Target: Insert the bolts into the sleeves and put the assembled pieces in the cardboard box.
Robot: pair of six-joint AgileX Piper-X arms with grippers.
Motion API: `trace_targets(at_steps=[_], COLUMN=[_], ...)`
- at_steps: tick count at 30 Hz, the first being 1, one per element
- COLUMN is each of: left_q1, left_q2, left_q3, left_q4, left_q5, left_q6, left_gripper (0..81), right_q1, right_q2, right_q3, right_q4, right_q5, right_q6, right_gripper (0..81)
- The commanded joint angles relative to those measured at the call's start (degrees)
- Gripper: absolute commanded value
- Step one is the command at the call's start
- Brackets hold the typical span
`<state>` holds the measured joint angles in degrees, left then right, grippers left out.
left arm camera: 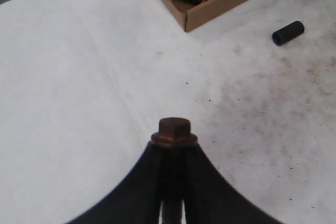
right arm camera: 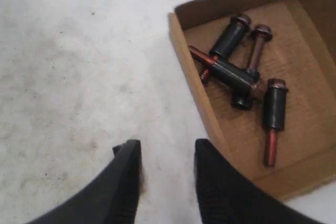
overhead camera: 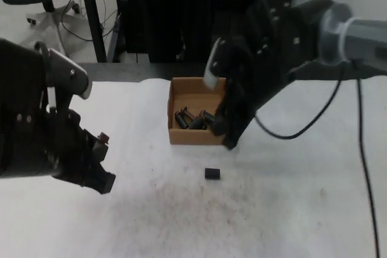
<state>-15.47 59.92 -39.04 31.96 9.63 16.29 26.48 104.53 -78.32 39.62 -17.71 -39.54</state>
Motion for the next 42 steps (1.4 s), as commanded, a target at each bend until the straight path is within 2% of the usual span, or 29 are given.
trace_targets(at_steps=[1,6,14,28,42], left_q1=[0.14,-0.19,-0.19,-0.19,-0.19], left_q2=[-0.67,-0.67,-0.73,-0.73,-0.73], left_q3=[0.62,0.96,2.6,4.18,4.18], left_q4=[-0.7,3.01,4.59,3.31,3.31], left_q5=[-4.15,-4.44,-4.44,-4.44,-4.44], left_q6=[0.54,4.36,5.84,6.0,6.0], left_gripper=[0.2,0.2,0.2,0.2,0.2], right_q1=[2.55,4.3,4.29,4.29,4.29], right_q2=[1.94,4.18,4.58,7.89,9.2], right_q3=[-0.92,-0.92,-0.92,-0.92,-0.92], right_q4=[0.7,3.36,9.38,9.18,3.39], right_q5=[0.42,2.85,6.72,9.28,10.31], right_q6=[-3.92,-4.68,-9.58,-12.85,-13.2], right_gripper=[33.6,33.6,33.6,33.6,33.6])
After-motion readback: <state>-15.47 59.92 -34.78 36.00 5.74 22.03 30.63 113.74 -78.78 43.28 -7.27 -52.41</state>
